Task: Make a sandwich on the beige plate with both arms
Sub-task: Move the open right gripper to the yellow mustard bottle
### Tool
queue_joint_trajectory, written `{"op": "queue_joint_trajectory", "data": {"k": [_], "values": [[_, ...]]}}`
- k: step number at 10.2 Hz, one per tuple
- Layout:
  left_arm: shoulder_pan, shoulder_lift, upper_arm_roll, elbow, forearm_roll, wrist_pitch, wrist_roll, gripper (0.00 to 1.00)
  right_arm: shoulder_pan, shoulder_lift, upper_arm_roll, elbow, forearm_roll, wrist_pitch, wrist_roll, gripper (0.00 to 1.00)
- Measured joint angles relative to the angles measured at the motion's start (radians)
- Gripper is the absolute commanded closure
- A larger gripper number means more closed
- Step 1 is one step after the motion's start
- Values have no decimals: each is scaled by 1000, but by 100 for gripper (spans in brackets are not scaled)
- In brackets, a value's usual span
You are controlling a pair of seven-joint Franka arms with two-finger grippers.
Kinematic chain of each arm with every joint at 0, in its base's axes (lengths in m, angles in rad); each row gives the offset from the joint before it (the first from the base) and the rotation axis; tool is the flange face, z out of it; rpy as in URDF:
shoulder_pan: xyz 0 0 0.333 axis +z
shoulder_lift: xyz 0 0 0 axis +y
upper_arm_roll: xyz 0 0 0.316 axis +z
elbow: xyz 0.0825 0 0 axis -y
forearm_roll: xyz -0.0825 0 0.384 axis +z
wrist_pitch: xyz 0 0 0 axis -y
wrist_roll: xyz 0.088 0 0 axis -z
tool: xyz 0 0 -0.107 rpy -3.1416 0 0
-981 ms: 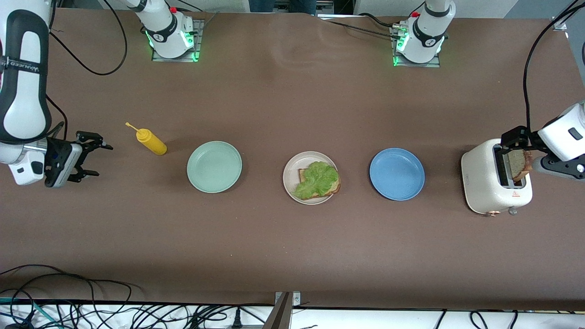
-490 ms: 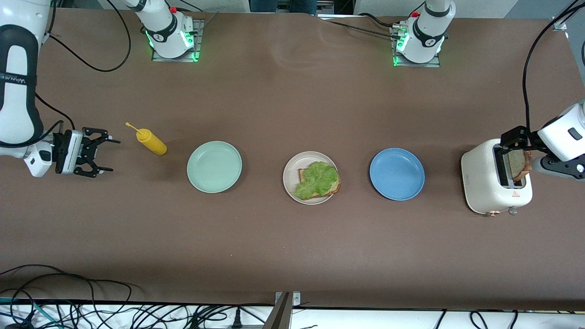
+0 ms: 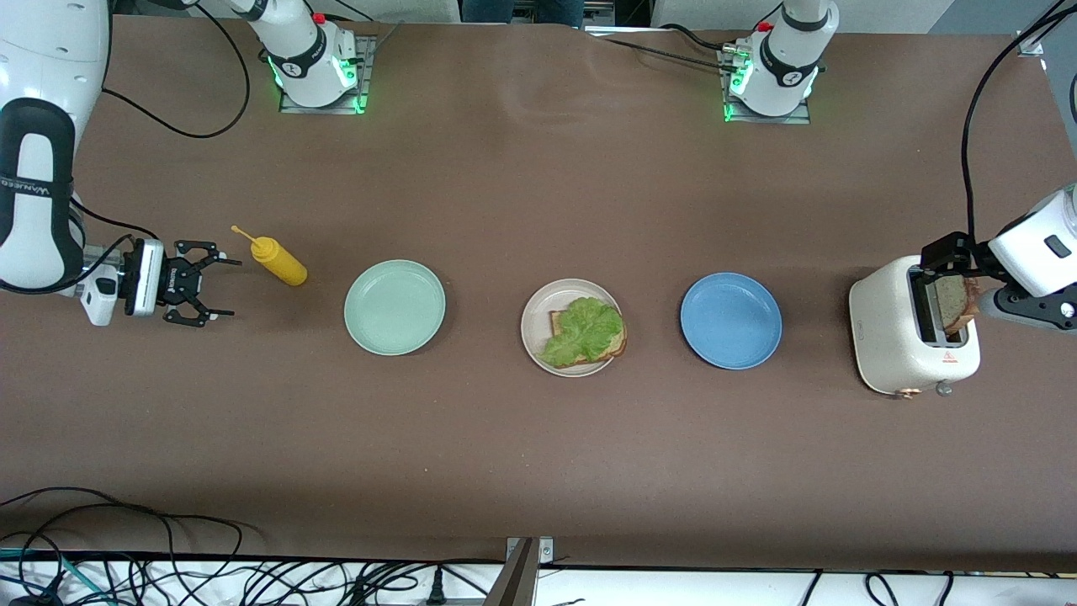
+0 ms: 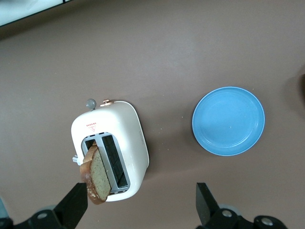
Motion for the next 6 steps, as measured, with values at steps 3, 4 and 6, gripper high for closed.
{"op": "queue_joint_trajectory", "data": {"k": [3,4,6], "values": [[0,0,0,0,0,0,0,0,-39,51,16,-1,59,-71,-84,0],[0,0,0,0,0,0,0,0,-46,72,17,-1,72,-92,-110,0],[0,0,0,0,0,0,0,0,-63,95,18,0,75,-133,-134,0]]}}
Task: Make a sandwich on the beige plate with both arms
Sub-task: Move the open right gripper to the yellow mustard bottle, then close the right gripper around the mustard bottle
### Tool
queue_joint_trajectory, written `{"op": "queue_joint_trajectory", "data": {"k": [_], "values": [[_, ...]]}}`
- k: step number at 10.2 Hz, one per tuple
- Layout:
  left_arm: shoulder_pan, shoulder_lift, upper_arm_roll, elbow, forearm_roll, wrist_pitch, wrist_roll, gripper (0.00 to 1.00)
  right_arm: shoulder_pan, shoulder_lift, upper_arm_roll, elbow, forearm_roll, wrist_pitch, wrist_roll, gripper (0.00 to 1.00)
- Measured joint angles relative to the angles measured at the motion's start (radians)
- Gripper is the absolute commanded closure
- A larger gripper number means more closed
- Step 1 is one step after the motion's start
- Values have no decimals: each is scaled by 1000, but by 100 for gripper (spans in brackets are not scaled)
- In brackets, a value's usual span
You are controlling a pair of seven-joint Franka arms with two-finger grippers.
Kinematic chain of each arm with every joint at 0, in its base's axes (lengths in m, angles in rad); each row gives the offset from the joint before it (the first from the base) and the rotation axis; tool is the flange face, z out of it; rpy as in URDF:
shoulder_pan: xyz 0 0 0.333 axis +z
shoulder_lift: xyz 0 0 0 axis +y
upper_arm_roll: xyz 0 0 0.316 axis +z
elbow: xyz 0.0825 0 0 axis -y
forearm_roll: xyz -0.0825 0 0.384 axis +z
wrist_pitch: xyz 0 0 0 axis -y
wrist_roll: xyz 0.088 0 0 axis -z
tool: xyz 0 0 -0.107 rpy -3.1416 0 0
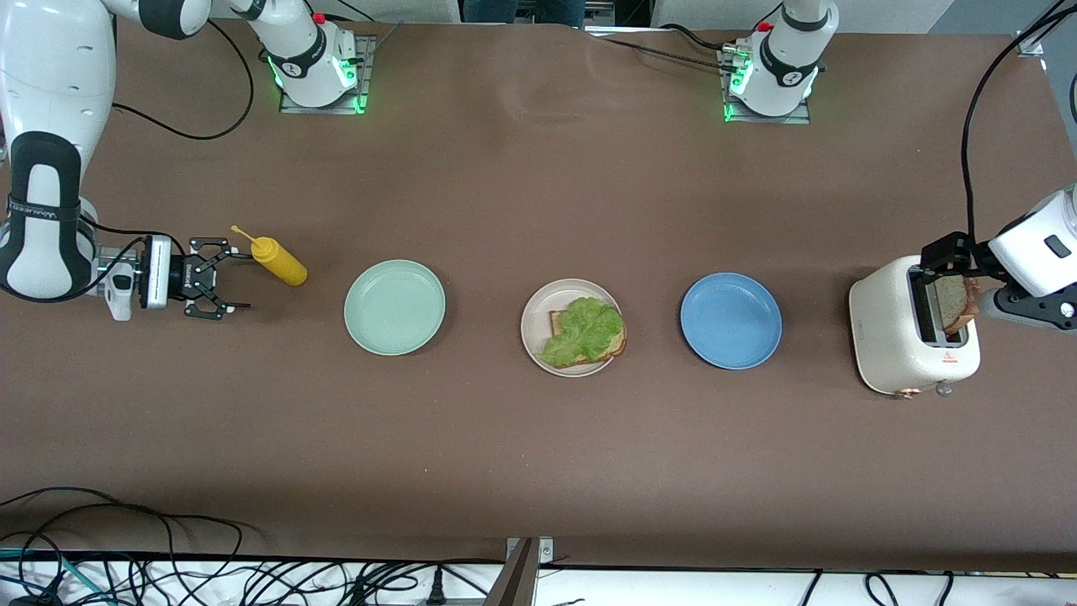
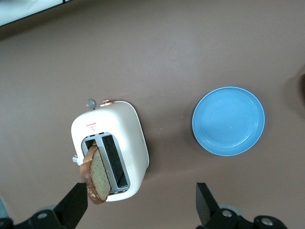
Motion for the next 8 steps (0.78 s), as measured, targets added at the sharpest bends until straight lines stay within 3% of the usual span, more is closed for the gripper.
{"op": "queue_joint_trajectory", "data": {"k": [5,8], "values": [[0,0,-1,0,0,0,0,0,-48,33,9,0,13,-105,-47,0],[0,0,-2,0,0,0,0,0,-69,49,77,0,33,-114,-48,0]]}}
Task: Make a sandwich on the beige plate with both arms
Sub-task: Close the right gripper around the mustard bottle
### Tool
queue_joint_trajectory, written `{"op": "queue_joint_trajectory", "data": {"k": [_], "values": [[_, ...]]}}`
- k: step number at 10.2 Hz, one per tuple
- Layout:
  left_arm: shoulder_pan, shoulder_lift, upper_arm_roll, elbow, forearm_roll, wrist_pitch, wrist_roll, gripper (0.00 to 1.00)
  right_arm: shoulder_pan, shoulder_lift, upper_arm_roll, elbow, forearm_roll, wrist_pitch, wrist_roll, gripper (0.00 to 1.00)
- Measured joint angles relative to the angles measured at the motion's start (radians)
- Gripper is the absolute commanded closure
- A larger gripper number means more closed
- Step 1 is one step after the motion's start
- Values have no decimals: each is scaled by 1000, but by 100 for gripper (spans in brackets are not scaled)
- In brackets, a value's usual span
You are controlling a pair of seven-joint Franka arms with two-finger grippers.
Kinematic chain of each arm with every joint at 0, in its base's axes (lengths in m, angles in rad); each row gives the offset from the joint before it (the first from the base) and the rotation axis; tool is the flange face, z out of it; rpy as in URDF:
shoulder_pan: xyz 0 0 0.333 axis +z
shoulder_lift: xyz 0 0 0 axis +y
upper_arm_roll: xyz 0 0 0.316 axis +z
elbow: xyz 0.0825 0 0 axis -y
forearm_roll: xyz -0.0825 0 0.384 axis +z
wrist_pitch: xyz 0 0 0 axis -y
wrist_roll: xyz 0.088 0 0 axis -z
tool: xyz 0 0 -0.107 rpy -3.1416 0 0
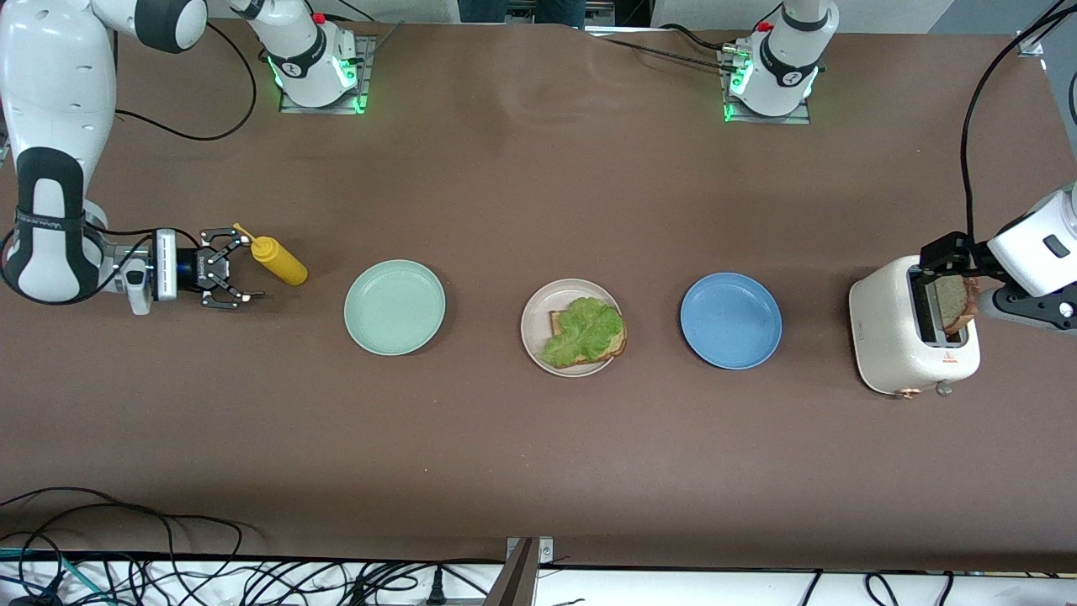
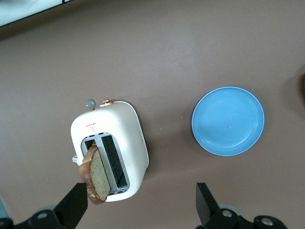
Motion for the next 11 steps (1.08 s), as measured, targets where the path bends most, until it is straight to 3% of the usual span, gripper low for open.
{"op": "queue_joint_trajectory", "data": {"k": [2,5,6,9,11], "values": [[0,0,0,0,0,0,0,0,-43,34,51,0,25,-1,-6,2],[0,0,0,0,0,0,0,0,-59,65,94,1,70,-1,-24,91],[0,0,0,0,0,0,0,0,-56,65,100,6,87,-1,-24,100],[1,0,0,0,0,0,0,0,-45,64,101,58,94,5,-22,100],[1,0,0,0,0,0,0,0,12,55,55,166,80,9,57,100]]}}
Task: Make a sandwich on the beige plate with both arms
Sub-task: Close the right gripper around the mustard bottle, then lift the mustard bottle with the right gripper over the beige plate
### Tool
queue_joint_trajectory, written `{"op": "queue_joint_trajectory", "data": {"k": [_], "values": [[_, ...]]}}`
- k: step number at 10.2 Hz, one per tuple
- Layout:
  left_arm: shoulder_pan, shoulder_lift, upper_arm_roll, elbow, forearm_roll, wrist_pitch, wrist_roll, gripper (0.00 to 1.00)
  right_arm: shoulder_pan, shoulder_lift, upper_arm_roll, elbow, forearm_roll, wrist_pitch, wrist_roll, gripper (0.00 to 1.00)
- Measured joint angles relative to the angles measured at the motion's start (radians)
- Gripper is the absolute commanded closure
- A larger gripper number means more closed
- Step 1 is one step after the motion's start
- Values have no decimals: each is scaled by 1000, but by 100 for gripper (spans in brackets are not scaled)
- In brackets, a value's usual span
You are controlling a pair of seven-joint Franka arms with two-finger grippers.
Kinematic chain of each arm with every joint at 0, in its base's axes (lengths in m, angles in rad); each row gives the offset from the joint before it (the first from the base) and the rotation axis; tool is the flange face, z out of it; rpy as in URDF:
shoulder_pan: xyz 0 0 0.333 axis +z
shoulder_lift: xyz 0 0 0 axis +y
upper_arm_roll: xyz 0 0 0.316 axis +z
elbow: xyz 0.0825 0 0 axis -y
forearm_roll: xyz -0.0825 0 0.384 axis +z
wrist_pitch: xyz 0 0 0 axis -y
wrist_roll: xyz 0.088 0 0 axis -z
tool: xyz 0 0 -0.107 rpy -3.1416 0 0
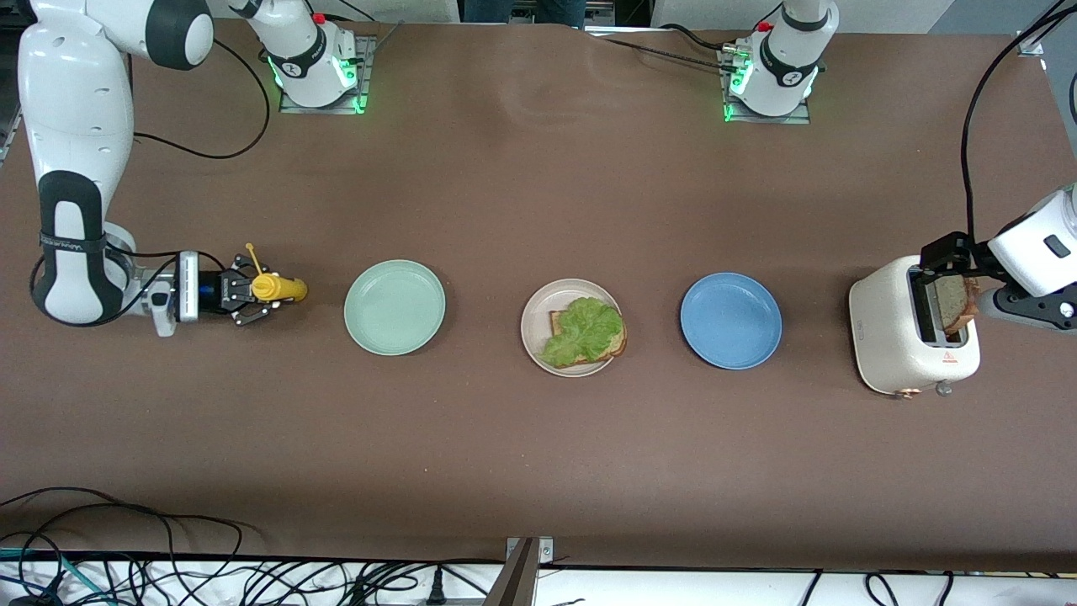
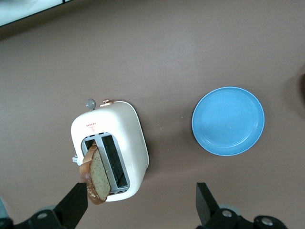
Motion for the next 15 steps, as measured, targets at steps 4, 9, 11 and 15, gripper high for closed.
{"op": "queue_joint_trajectory", "data": {"k": [4,9,11,15], "values": [[1,0,1,0,0,0,0,0,335,-35,-271,165,-25,17,307,100],[1,0,1,0,0,0,0,0,834,-39,-491,210,-123,269,766,100],[1,0,1,0,0,0,0,0,959,-34,-492,248,-224,371,989,100],[1,0,1,0,0,0,0,0,1181,24,-488,252,-495,566,1315,100]]}}
